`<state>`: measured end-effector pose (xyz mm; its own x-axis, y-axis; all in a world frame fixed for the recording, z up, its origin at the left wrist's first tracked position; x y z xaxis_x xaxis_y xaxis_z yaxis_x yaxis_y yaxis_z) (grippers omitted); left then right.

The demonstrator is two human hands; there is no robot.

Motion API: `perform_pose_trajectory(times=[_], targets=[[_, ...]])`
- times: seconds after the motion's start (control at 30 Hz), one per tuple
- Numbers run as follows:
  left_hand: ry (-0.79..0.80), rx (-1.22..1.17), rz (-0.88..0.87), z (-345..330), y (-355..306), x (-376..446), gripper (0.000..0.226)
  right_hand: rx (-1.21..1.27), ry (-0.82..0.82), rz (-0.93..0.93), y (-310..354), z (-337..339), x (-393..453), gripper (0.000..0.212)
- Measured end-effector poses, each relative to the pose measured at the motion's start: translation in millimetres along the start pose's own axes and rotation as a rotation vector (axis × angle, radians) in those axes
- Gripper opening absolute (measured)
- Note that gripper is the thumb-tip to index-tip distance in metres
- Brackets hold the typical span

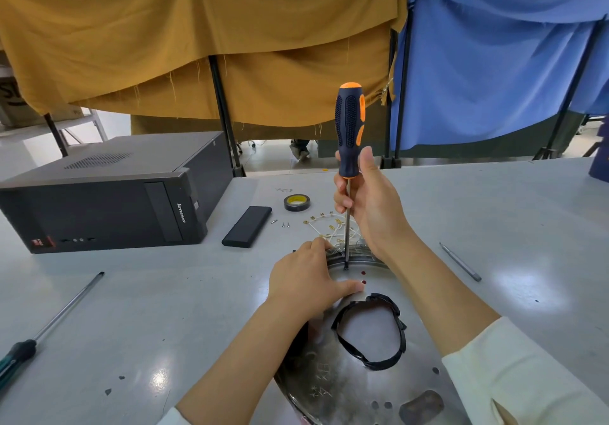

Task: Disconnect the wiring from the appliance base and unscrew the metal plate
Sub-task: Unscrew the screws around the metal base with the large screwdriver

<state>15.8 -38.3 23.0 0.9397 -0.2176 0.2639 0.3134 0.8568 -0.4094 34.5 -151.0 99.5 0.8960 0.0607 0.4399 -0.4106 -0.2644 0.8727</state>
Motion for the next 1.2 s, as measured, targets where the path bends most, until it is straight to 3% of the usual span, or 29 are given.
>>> perform_pose_trajectory(times=[0.23,0.4,0.67,0.83,1.1,1.2], targets=[[0.003,0.033,-0.016,-0.5,-0.9,1.5,0.079,-0.069,-0.042,0.031,-1.4,2.0,-0.6,0.022],[0.006,0.033,-0.034,-0.6,-1.1,2.5,0.080,-0.071,0.002,0.021,-1.2,0.2,-0.9,0.030],[0.011,0.048,-0.045,-1.0,-1.2,3.3,0.081,-0.073,-0.020,0.018,-2.7,1.1,-0.3,0.025],[0.011,0.054,-0.040,-1.3,-0.5,3.3,0.081,0.004,0.040,-0.024,-4.7,-1.0,1.6,0.046],[0.002,0.053,-0.038,-1.2,-0.3,3.7,0.081,-0.024,-0.013,0.024,-5.0,2.0,1.6,0.028],[0.001,0.049,-0.037,-1.2,0.0,4.0,0.081,-0.019,0.019,0.001,-5.6,0.9,2.0,0.038]])
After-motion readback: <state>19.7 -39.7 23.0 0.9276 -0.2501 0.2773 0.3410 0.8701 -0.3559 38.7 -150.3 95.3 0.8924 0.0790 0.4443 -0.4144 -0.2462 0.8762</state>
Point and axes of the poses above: each hand's wrist, its own x-axis towards the middle knuckle, its own z-axis out of the back of the hand, y = z × x, the point moved 3 cm from there along x, towards the middle knuckle, and after that the axes turned 8 degrees about -x, right-handed, at the moved point
